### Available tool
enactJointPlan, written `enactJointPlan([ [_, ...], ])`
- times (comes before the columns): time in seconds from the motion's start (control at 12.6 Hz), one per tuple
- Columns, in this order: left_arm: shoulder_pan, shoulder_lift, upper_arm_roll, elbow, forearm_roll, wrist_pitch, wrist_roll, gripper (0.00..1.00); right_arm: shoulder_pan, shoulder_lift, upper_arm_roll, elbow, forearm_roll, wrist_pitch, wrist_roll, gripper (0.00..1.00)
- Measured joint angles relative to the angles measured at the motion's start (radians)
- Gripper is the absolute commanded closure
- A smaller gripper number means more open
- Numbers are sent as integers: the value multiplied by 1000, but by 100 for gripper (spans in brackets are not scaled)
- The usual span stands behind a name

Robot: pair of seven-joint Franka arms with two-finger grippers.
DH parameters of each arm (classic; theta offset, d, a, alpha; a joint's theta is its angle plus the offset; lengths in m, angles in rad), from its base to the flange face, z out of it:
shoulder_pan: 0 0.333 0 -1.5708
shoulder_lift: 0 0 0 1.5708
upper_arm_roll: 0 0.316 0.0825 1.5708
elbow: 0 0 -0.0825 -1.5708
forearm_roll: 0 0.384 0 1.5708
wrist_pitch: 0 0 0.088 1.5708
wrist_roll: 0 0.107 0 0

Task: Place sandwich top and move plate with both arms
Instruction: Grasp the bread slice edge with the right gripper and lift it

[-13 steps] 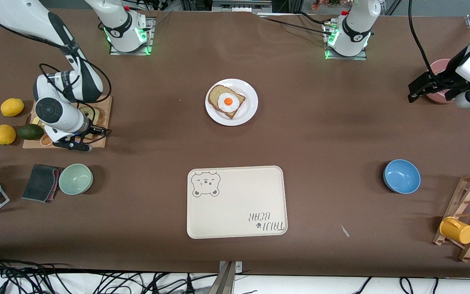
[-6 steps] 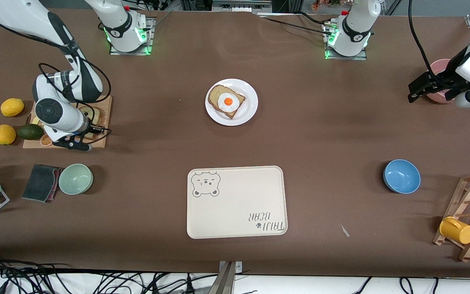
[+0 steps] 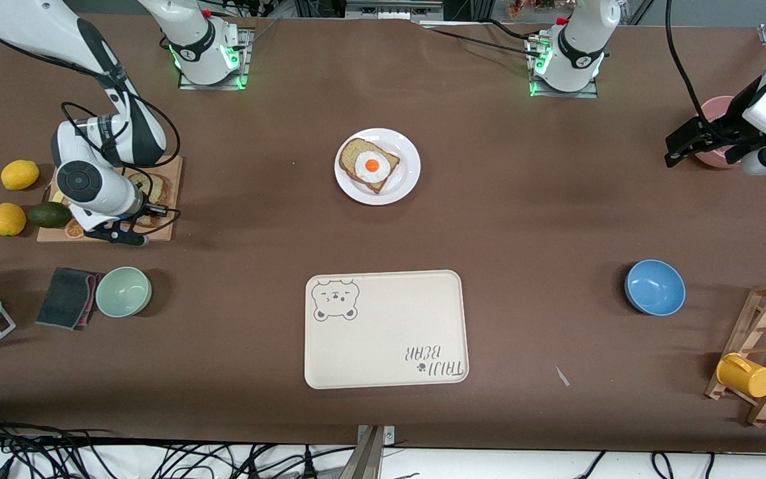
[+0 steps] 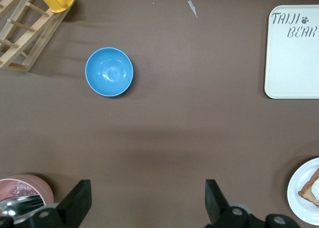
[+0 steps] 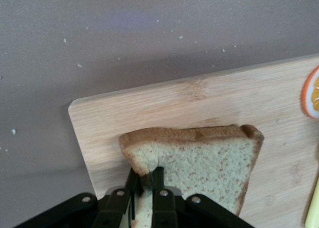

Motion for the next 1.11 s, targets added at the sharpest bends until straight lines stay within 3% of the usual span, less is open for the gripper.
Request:
enactJointPlan([
  [0.48,0,0,0,0,0,0,0,0,1,-6,20,27,1,-67,3,100],
  [0.79,0,0,0,0,0,0,0,0,4,-30,106,168,6,-297,9,100],
  [1.11,0,0,0,0,0,0,0,0,8,-34,180,233,76,-361,17,100],
])
